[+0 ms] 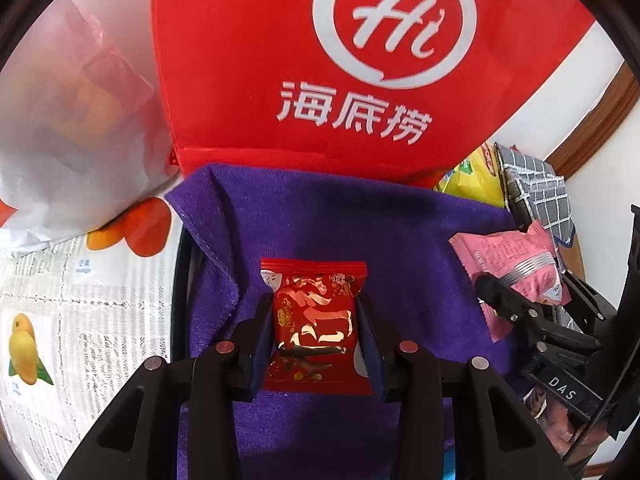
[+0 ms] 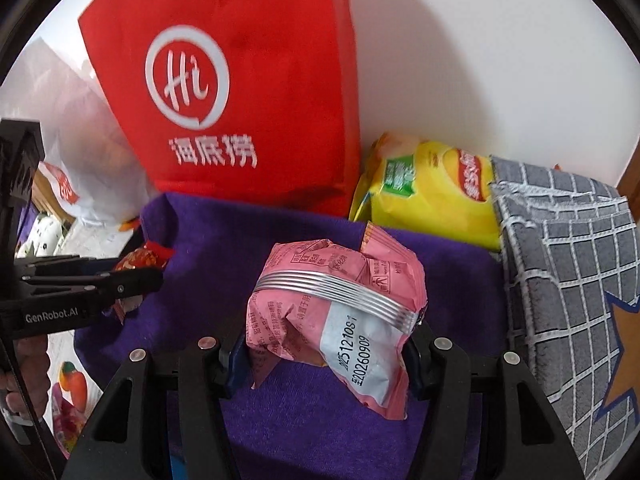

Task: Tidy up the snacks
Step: 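Lift and carry both held packets over the purple towel, then lower the pink package onto the towel and open the right tool while the left tool releases the red packet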

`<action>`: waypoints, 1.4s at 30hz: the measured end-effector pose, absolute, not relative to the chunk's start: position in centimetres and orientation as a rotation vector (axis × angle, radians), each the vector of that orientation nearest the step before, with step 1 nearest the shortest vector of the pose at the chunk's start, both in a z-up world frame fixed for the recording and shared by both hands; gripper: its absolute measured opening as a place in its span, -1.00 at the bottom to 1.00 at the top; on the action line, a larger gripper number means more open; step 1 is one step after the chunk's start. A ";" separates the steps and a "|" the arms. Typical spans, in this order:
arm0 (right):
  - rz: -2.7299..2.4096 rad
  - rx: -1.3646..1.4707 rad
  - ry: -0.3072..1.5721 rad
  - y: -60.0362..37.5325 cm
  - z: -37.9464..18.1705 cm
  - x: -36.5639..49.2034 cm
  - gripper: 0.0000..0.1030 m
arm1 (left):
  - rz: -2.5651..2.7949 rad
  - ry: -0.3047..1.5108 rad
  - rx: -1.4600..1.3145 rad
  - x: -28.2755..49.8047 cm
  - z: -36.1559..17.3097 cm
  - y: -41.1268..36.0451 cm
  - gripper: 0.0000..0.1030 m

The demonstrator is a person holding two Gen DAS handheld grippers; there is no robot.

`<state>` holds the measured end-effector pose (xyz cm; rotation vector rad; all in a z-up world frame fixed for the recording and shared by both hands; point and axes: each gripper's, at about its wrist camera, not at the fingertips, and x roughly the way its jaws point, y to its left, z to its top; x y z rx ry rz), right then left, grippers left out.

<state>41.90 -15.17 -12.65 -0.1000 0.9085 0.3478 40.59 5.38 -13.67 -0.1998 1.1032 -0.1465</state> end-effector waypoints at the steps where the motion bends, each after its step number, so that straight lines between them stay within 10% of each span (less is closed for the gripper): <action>1: 0.345 -0.106 0.919 -15.0 -13.0 41.9 0.14 | -0.147 1.109 -0.196 40.6 -13.9 5.3 -0.28; 27: 0.308 -0.146 0.994 -14.6 -13.5 42.7 0.26 | -0.186 1.204 -0.174 41.5 -15.3 3.3 -0.25; 33: 0.298 -0.166 0.918 -14.8 -10.4 41.1 0.52 | -0.230 1.138 -0.189 40.2 -12.0 3.7 0.30; 42: 0.238 -0.133 0.796 -15.8 -5.8 36.5 0.76 | -0.157 1.043 -0.112 35.5 -7.4 3.5 0.44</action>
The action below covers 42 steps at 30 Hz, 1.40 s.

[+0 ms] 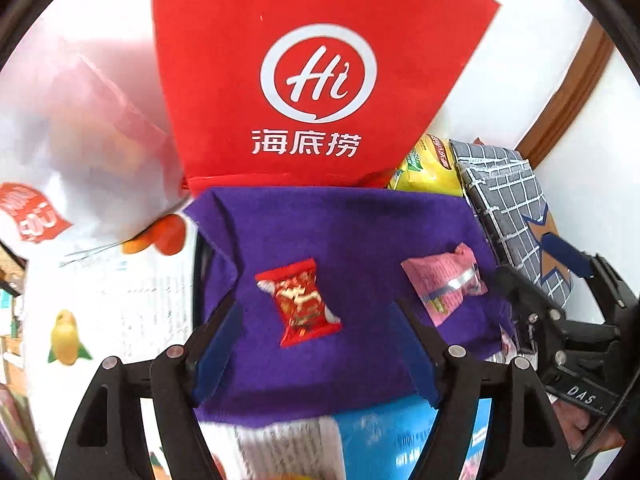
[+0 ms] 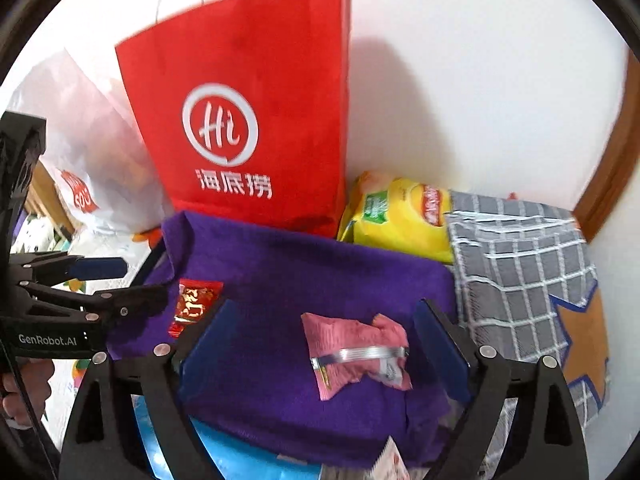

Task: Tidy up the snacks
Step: 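Lower the pink package onto the towel and open the right tool while the left tool releases the red packet, then withdraw both open tools back toward the snack pile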

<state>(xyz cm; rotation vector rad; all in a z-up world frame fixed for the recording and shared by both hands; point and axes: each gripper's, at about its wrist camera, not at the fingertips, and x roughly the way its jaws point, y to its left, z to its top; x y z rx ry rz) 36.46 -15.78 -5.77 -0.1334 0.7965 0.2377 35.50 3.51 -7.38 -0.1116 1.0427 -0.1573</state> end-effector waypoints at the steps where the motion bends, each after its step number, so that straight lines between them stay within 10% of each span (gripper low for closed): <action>1: 0.221 -0.135 0.789 -16.0 -5.5 35.8 0.77 | -0.144 1.036 -0.114 34.7 -7.0 3.6 0.47; 35: 0.122 -0.101 0.679 -23.9 -7.6 18.2 0.76 | 0.002 0.849 -0.115 15.5 -6.4 6.2 0.50; 42: 0.122 -0.055 0.776 -25.2 -11.2 20.5 0.33 | -0.015 0.917 -0.130 16.3 -8.8 6.4 0.47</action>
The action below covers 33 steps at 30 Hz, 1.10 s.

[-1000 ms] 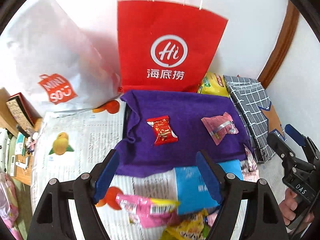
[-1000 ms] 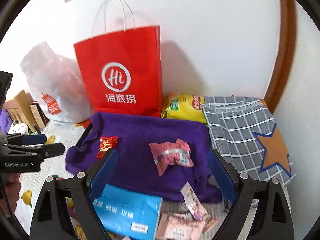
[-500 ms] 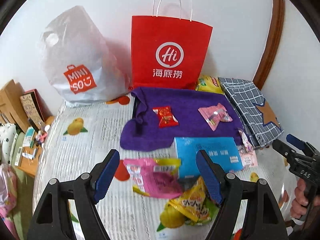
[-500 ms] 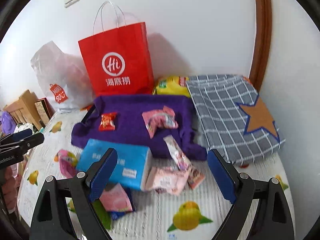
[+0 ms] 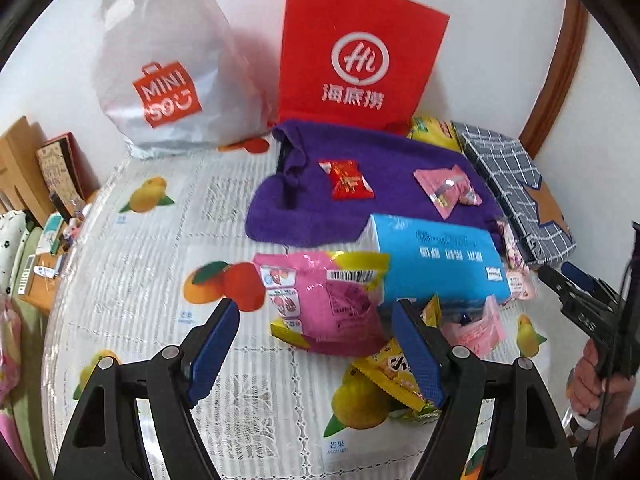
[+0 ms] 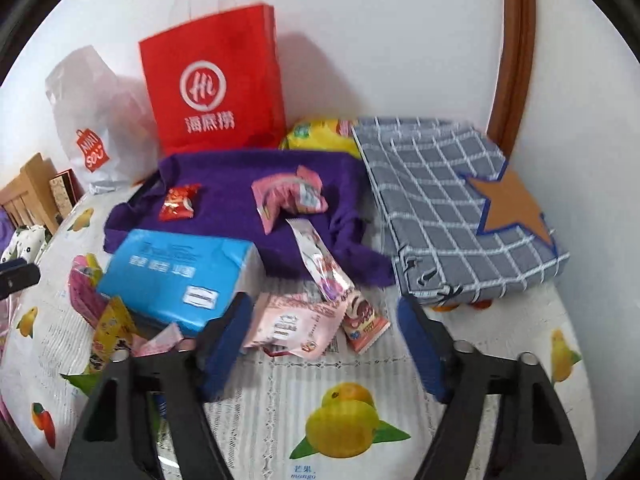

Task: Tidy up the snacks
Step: 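Withdraw both open tools back toward the snack pile, then grasp the white-and-pink stick packet with the right tool while the left tool grasps the pink chip bag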

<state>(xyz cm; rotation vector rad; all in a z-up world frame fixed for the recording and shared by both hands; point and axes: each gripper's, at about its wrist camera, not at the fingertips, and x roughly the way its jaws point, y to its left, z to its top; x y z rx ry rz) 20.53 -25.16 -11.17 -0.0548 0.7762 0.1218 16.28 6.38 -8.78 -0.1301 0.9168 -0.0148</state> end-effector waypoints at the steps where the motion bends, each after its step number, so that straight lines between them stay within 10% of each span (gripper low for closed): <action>1: 0.113 -0.060 0.788 -25.3 -11.6 21.1 0.31 | -0.017 0.924 -0.130 16.5 -8.9 6.4 0.47; 16: 0.151 -0.031 0.900 -25.0 -16.3 27.6 0.18 | -0.006 0.963 -0.160 18.8 -9.4 7.7 0.47; 21: 0.170 -0.018 0.904 -25.1 -16.0 28.0 -0.41 | -0.002 0.960 -0.181 18.3 -9.6 8.6 0.47; 33: 0.133 0.012 0.819 -27.1 -11.4 22.9 -0.63 | -0.034 0.981 -0.216 16.9 -10.9 9.0 0.49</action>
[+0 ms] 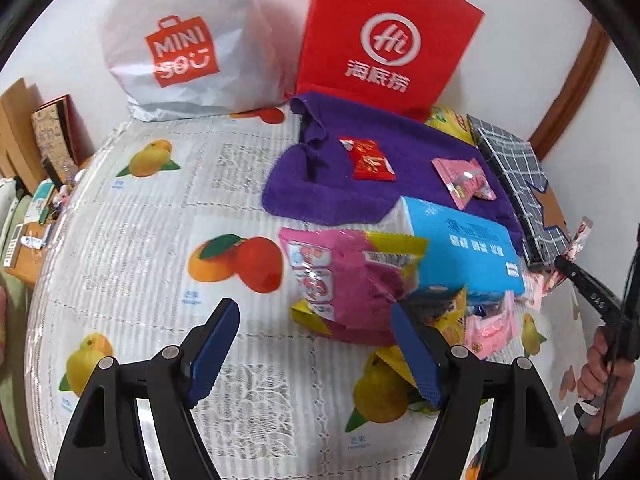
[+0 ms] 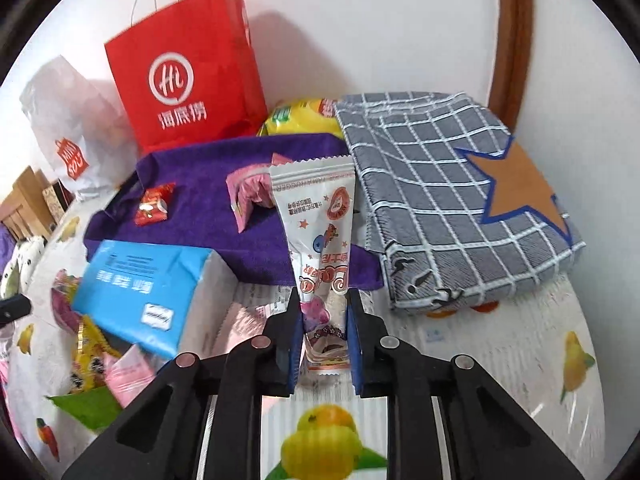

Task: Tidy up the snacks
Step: 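Grasp the white-and-pink stick packet with the right tool while the left tool grasps the pink chip bag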

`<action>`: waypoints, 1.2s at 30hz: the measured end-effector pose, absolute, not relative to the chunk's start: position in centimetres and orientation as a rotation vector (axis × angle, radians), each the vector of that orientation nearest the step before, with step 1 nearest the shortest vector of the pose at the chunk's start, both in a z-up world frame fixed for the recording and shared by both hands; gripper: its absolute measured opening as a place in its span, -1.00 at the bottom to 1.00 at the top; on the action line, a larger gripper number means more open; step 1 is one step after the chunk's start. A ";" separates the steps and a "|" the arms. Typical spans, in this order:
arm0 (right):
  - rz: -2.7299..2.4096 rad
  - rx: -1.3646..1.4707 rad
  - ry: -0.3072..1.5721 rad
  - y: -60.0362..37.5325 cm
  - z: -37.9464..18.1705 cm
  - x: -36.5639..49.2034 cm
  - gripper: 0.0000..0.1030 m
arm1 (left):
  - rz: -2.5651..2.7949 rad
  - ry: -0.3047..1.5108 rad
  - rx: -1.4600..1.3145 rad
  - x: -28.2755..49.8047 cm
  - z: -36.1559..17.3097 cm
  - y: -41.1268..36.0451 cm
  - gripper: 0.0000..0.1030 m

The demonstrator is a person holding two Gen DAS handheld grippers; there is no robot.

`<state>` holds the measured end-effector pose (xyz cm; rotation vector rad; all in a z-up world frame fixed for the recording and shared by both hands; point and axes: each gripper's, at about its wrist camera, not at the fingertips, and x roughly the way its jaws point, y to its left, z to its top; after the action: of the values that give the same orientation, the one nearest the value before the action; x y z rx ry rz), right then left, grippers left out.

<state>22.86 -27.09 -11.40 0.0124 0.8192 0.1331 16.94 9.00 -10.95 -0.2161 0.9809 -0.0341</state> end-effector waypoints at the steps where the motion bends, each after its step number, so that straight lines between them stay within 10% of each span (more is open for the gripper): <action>1: 0.137 0.017 0.811 -27.2 -11.0 22.2 -0.63 | -0.039 0.983 -0.207 17.0 -11.1 8.7 0.50; 25: 0.277 0.036 1.017 -25.2 -16.7 18.2 -0.56 | -0.109 1.056 -0.232 21.8 -16.0 6.7 0.55; 32: 0.273 0.055 1.026 -25.5 -17.2 18.5 -0.16 | -0.141 1.046 -0.245 21.4 -15.8 6.9 0.33; 36: 0.258 0.060 1.015 -25.4 -17.7 18.9 -0.41 | -0.142 1.044 -0.229 20.6 -15.4 7.1 0.32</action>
<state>18.86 -25.43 -17.72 0.0601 1.0150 0.2580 20.58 7.06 -15.35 -0.2289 1.0436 -0.1416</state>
